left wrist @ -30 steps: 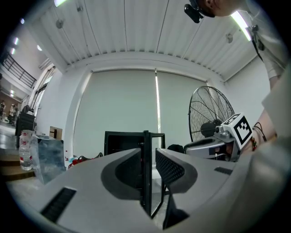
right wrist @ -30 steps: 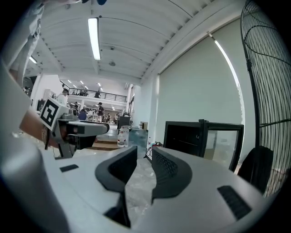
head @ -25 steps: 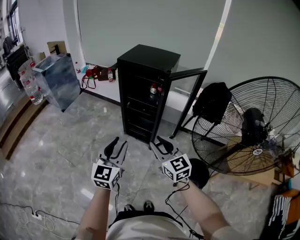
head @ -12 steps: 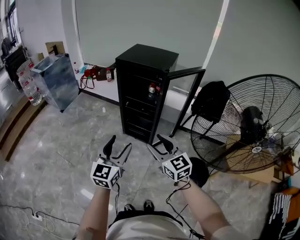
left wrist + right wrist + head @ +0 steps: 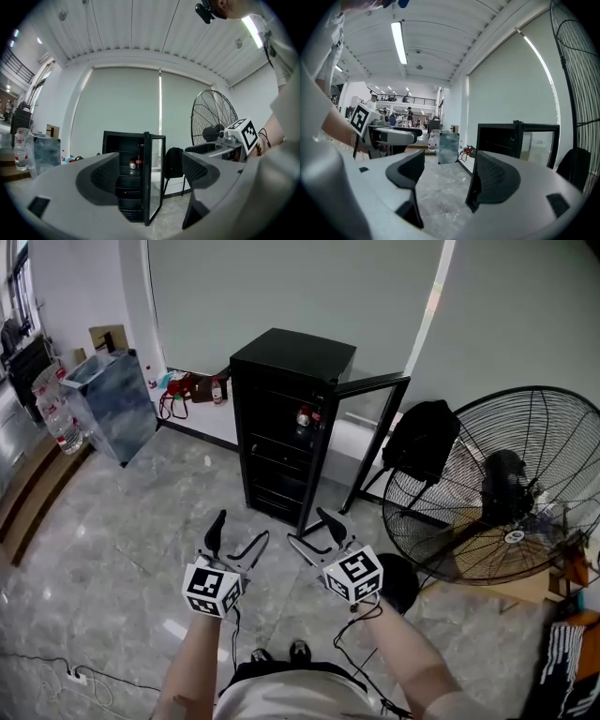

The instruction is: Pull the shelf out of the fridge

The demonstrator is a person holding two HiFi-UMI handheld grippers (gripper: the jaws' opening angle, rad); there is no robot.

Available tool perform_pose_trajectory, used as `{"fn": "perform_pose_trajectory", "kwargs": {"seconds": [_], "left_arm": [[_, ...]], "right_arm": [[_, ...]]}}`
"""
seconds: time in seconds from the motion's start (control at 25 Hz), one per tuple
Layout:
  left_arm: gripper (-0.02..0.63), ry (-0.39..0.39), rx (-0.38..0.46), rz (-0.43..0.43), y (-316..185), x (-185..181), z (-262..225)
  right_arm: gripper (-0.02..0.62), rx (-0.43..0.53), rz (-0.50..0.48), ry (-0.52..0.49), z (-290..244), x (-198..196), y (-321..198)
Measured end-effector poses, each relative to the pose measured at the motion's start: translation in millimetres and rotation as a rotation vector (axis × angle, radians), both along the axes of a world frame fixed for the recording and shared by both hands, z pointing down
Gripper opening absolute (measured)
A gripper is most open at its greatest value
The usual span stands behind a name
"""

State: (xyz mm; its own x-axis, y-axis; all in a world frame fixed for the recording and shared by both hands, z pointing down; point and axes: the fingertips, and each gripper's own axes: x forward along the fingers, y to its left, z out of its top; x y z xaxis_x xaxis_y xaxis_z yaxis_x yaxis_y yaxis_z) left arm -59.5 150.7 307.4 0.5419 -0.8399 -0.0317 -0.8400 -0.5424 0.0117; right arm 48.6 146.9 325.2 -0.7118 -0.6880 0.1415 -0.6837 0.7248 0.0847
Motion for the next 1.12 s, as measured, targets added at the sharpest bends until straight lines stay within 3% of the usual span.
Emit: {"fn": "perform_pose_trajectory", "kwargs": {"seconds": [0.36, 1.12], "left_arm": [[0.479, 0.003, -0.011, 0.036, -5.4, -3.5, 4.0], [0.482, 0.016, -0.043, 0.1, -30.3, -27.1, 9.7]], "right_arm": [[0.344, -0.034, 0.0, -0.013, 10.0, -9.1, -2.4], [0.342, -0.021, 0.02, -0.026, 4.6, -36.1, -20.0]]}}
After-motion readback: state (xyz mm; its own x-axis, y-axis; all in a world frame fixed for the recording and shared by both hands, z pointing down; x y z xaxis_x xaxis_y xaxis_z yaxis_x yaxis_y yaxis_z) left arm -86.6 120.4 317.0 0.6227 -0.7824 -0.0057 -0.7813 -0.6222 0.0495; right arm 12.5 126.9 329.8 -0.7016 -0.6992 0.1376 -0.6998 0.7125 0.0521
